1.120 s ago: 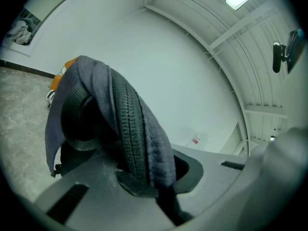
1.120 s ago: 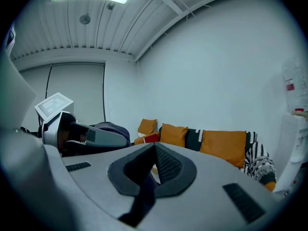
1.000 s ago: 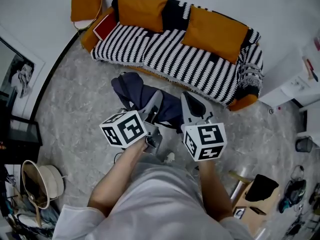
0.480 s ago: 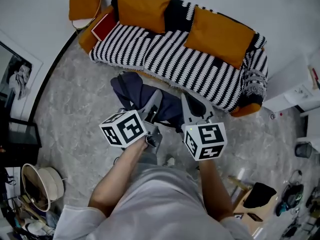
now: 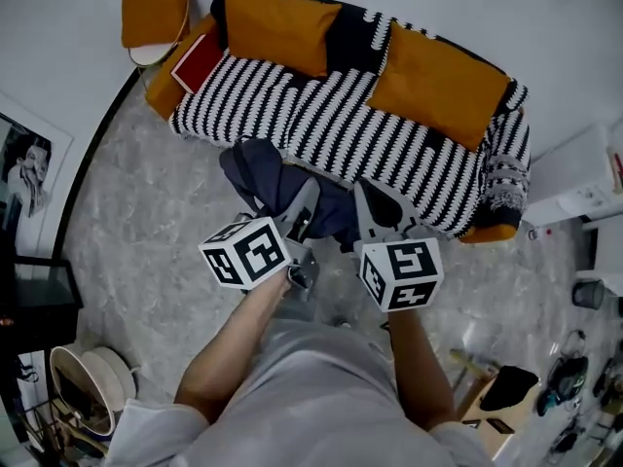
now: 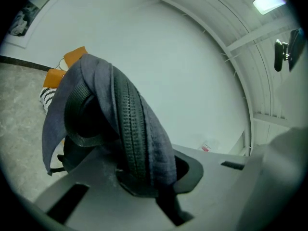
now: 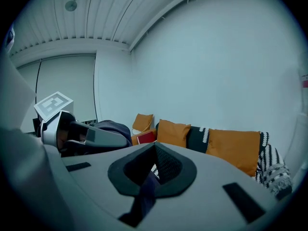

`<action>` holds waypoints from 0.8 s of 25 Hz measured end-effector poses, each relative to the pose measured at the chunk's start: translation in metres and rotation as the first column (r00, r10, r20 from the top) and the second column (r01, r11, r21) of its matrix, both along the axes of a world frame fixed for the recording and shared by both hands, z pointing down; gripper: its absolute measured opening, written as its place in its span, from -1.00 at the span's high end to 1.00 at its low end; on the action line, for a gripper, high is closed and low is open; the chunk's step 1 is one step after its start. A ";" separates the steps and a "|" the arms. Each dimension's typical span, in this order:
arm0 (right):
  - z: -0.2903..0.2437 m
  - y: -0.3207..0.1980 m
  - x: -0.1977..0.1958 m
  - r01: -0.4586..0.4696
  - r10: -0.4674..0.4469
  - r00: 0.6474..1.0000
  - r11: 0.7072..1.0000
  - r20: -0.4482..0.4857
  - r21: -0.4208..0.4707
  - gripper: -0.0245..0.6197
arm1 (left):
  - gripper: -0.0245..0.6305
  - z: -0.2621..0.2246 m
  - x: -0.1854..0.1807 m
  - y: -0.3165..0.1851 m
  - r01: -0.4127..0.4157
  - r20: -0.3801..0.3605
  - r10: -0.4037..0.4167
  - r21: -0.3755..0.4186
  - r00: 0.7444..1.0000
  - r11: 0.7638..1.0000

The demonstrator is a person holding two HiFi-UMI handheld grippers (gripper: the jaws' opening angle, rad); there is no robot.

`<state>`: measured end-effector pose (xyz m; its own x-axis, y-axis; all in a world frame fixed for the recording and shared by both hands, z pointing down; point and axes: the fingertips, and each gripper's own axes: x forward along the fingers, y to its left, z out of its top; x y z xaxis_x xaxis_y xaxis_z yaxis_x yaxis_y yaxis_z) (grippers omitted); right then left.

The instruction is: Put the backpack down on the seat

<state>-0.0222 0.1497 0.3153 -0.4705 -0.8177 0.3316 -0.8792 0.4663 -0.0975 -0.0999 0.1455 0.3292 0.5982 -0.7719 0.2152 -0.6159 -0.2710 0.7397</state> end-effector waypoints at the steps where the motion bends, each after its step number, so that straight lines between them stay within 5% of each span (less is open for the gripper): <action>1: 0.000 -0.010 -0.007 -0.004 0.004 1.000 1.000 -0.003 -0.003 0.92 | 0.90 0.000 -0.006 -0.010 -0.007 -0.001 0.007 -0.001 1.000 1.000; 20: -0.006 -0.125 -0.083 -0.063 0.064 0.998 0.998 -0.026 0.017 0.92 | 0.90 0.008 -0.084 -0.130 -0.068 -0.016 0.068 -0.007 0.998 0.998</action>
